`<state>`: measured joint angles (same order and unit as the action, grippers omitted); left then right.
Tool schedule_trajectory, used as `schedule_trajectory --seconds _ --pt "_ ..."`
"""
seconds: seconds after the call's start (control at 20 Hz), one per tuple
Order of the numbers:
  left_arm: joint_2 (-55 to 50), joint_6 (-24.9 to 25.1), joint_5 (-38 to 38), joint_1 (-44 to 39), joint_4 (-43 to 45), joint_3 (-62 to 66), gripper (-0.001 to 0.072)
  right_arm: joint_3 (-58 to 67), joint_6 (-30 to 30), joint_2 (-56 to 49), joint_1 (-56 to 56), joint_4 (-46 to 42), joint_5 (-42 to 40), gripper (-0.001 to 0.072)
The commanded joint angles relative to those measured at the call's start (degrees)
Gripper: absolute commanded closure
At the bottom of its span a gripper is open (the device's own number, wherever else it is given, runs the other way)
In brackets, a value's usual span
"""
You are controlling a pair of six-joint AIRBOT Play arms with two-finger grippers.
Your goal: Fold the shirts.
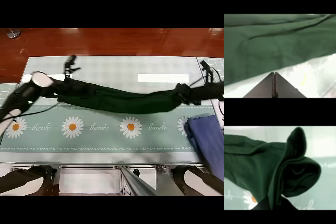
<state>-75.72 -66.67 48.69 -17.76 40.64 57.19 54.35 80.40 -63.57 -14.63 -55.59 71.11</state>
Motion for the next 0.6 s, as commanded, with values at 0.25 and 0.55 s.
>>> schedule_trajectory --seconds 0.25,0.55 --pt "-14.32 -7.13 -8.04 -20.52 -0.46 11.04 0.0679 -13.05 12.81 34.36 0.04 -5.01 5.66 0.0681" --pt "-28.57 -9.27 1.57 -32.11 -7.21 23.50 0.0679 -13.03 13.92 36.02 0.04 -4.17 6.88 0.0680"
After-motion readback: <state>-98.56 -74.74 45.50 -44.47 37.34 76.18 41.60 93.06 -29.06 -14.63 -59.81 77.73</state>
